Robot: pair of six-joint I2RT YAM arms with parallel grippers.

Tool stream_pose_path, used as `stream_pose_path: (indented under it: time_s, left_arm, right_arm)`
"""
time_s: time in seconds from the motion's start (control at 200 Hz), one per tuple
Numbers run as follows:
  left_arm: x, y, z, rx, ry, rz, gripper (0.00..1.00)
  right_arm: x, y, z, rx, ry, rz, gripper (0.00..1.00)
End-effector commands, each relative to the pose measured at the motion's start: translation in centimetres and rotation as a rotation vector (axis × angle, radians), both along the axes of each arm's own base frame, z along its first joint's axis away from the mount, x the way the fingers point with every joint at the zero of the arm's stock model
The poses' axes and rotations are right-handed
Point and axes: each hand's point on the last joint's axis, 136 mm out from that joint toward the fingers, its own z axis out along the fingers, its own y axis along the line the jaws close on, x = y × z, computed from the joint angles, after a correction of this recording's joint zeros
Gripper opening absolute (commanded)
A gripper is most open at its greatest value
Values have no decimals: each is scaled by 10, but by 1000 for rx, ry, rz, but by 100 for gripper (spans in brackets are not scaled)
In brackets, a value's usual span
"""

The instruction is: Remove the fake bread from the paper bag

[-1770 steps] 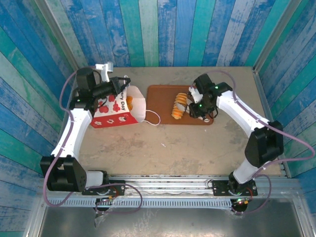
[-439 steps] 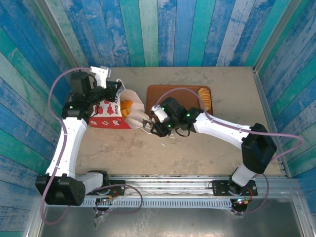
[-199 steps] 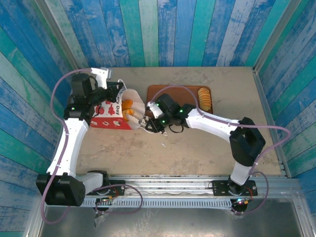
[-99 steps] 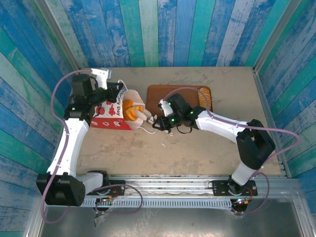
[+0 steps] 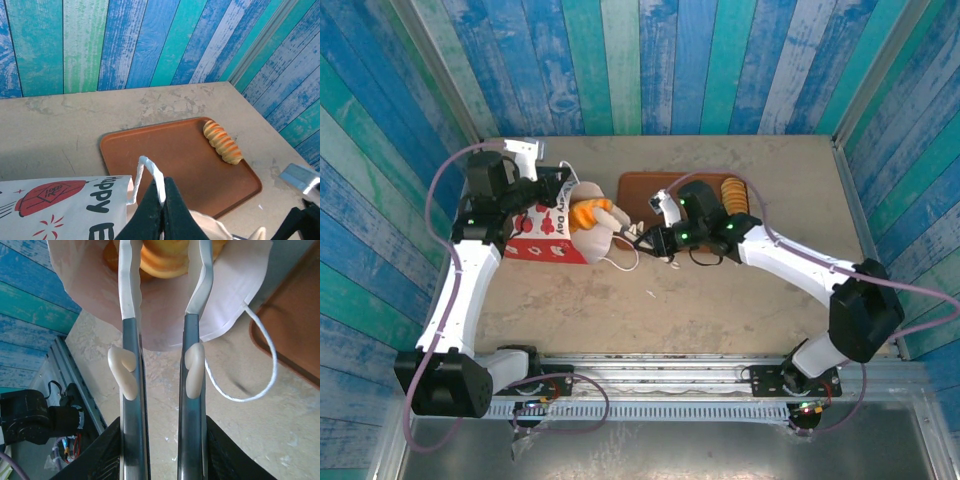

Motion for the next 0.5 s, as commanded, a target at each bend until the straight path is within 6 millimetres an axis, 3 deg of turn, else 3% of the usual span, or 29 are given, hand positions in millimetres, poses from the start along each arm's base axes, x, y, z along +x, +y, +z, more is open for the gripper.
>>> stream_pose_path:
  time_s: [0.0,0.336,0.391,0.496]
  left_arm:
    - [1,0,15,-31,-49,9,0]
    - [7,3,15,-43,-43,35,0]
    - [7,3,14,-45,-41,33,0]
    - [7,2,13,-48,-37,30,0]
  right_arm:
    - [-8,-19,12,-33,-43,-2,38]
    - [-24,-101,22,-134,-75,-159,38]
    - [-18,-119,20,-139,-68,-213,38]
    - [-14,-135,14,-121,-24,-268,39]
